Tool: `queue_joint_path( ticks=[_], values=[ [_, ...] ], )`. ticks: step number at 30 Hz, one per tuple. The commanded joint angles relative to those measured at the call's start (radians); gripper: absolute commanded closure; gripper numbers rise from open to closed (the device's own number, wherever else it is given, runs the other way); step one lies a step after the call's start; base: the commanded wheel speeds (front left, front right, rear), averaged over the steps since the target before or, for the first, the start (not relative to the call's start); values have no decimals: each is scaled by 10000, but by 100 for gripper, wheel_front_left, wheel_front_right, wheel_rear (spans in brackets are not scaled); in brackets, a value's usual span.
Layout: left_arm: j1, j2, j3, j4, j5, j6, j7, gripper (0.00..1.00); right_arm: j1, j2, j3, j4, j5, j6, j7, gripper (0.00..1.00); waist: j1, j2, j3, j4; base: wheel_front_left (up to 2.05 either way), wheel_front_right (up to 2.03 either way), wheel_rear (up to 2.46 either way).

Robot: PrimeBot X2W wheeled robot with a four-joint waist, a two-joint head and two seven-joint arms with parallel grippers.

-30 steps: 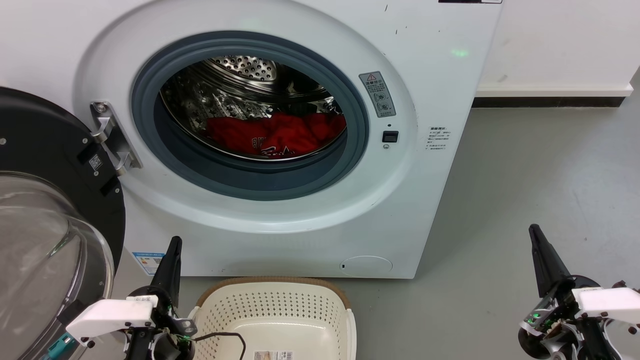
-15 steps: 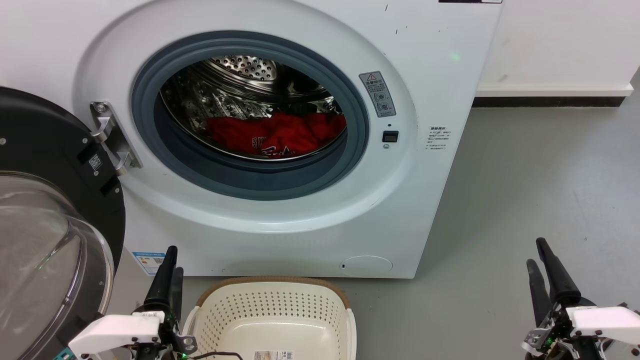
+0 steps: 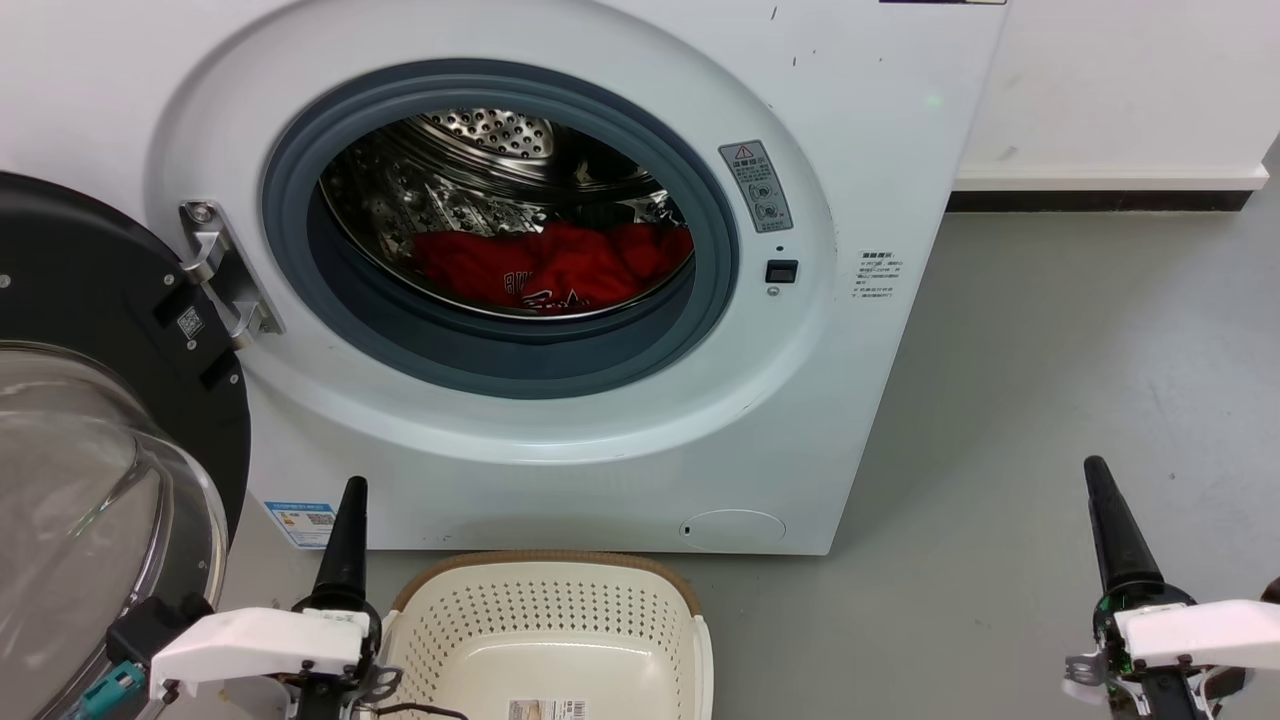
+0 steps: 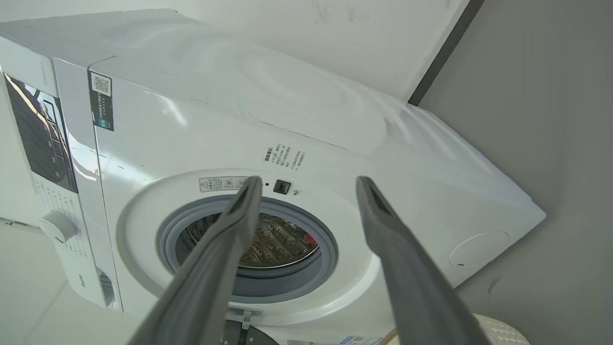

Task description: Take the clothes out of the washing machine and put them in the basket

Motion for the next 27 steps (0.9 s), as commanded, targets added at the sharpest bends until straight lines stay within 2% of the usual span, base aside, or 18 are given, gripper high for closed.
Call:
queue_joint_path(
  ticks=[1,17,18,27],
  values=[
    [-67,23,-37,-257,350,52,-94,0,-30,-31,19,-298,-404,0,-89,0,0,-1,2,1,0,0,0],
    [168,28,-483,-752,3443,779,-699,0,337,-32,394,-1172,-4356,0,-698,0,0,-1,15,17,0,0,0],
    [218,29,-546,-829,3904,871,-800,0,399,-32,418,-1270,-4875,0,-802,0,0,-1,15,22,0,0,0],
    [412,32,-653,-982,5397,1086,-1153,0,611,-33,486,-1628,-6714,0,-1157,0,0,-1,6,27,0,0,0]
  ],
)
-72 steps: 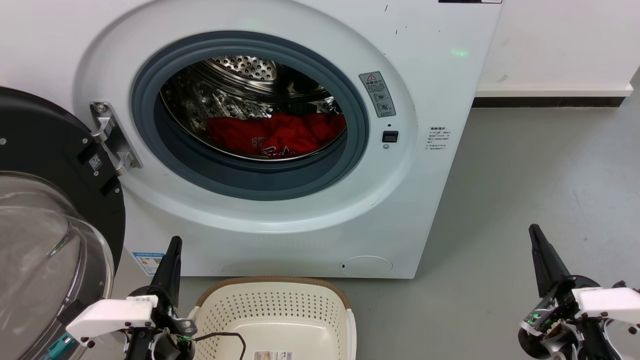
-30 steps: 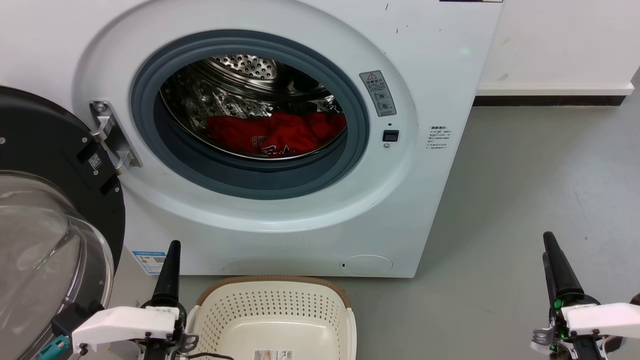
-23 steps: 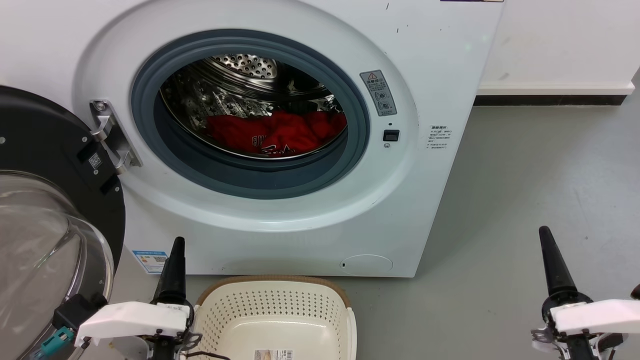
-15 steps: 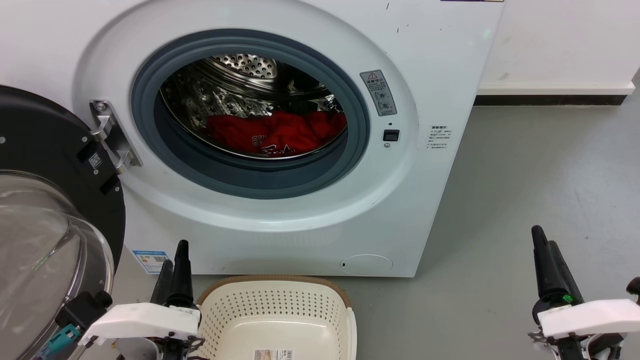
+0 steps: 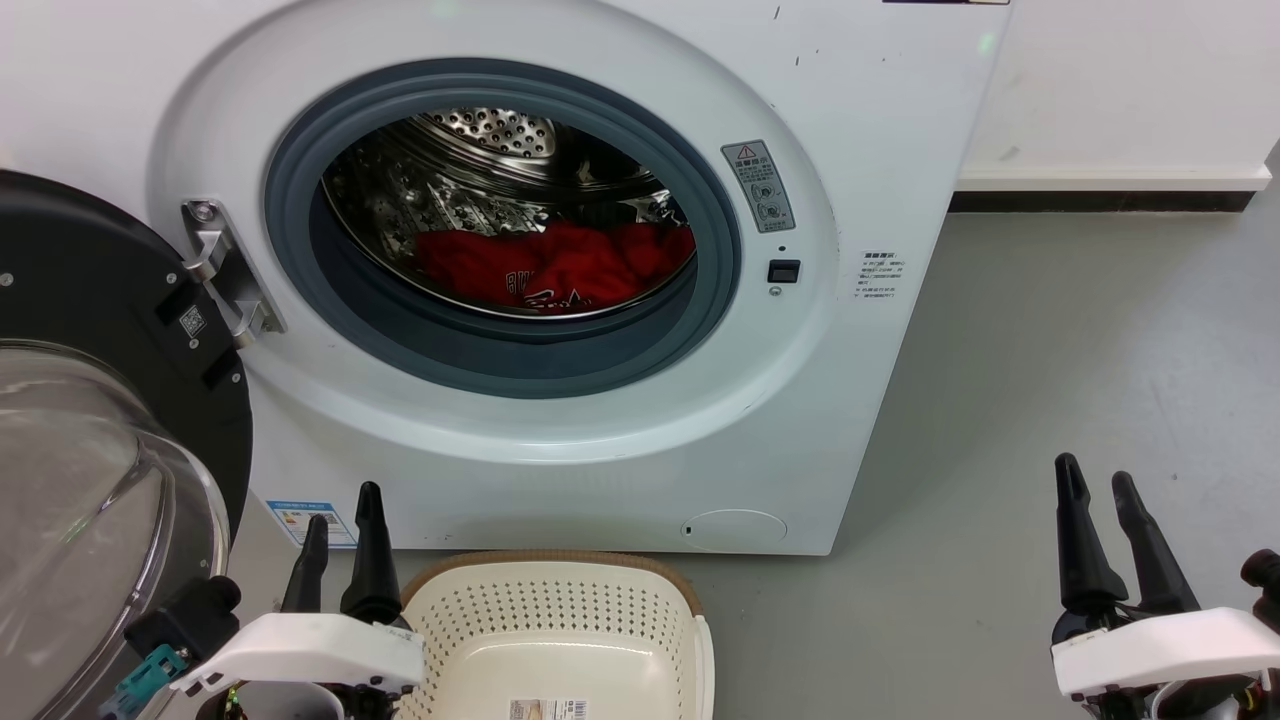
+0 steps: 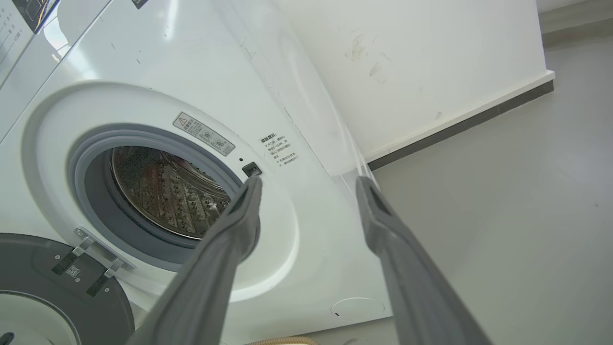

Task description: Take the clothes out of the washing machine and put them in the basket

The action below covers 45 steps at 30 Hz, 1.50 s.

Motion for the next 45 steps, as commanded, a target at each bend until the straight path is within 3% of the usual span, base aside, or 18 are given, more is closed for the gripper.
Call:
queue_joint_path(
  ticks=[1,20,45],
  values=[
    [8,22,-11,-194,317,59,-87,0,22,-40,19,-203,-348,0,-102,0,0,0,-3,-1,0,0,0],
    [315,28,-52,-477,2475,72,-663,0,350,-40,42,-610,-3161,0,-678,0,0,0,16,49,0,0,0],
    [622,31,-151,-320,4574,115,-1193,0,746,-40,40,-891,-5634,-1,-1227,0,0,0,0,66,0,0,0]
  ],
)
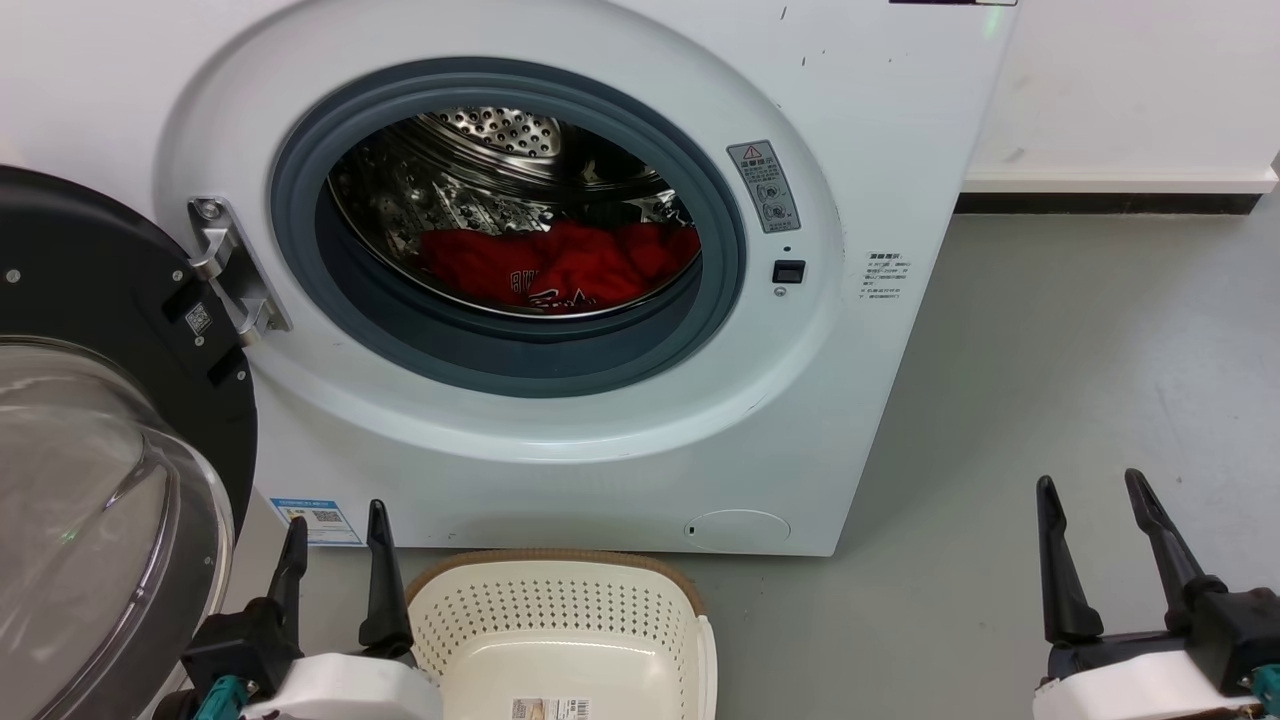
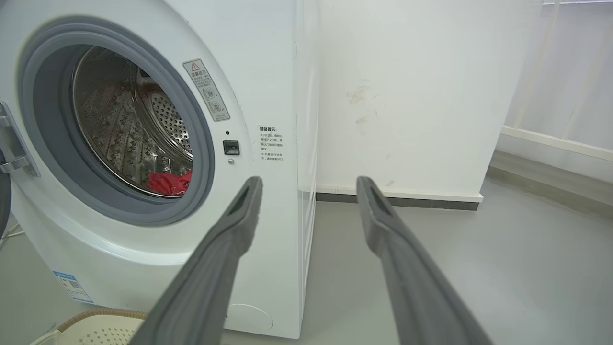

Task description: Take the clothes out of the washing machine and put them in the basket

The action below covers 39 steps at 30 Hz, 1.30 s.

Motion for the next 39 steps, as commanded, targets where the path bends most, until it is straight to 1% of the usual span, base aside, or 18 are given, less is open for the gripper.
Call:
queue_joint_path(
  ticks=[1,11,25,39],
  values=[
    [54,19,-23,-26,181,36,-70,0,117,-36,8,-133,-213,-3,-84,0,0,0,-2,-1,0,0,0],
    [145,21,-48,98,905,43,-275,0,226,-36,-16,-227,-1044,-3,-265,0,0,0,-1,1,0,0,0],
    [223,21,-97,219,1797,111,-518,0,395,-35,-71,-283,-1898,-5,-530,0,0,0,-2,0,0,0,0],
    [192,20,-72,358,1664,123,-503,0,372,-33,-192,165,-1350,-5,-514,0,0,0,-32,3,0,0,0]
  ],
)
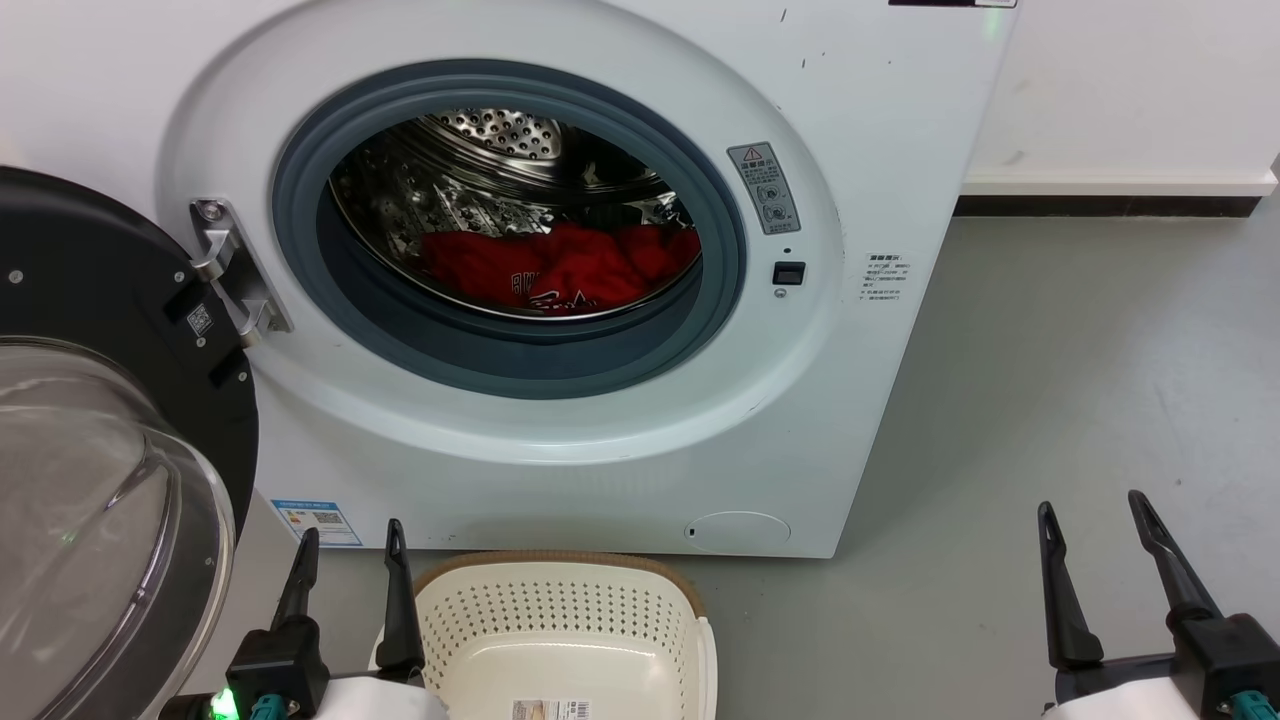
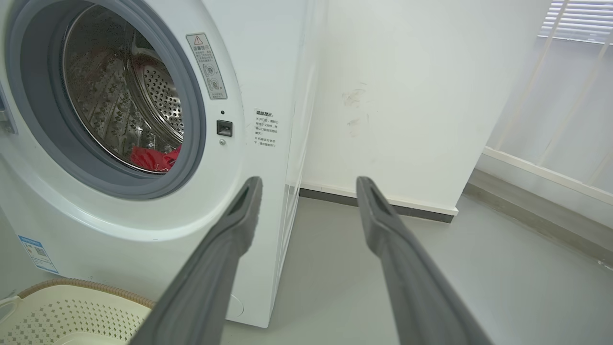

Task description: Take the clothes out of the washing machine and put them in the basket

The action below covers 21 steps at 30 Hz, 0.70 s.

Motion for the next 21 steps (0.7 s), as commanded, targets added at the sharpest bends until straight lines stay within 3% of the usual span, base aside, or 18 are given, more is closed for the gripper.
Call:
queue_joint_path(
  ticks=[1,21],
  values=[
    [19,12,7,18,13,31,-28,0,83,-29,-53,80,122,-7,-21,0,0,-1,-5,-2,0,0,0],
    [-142,12,-54,148,13,26,-28,0,-10,-28,-82,296,299,-7,-21,0,0,-1,94,2,0,0,0]
  ],
)
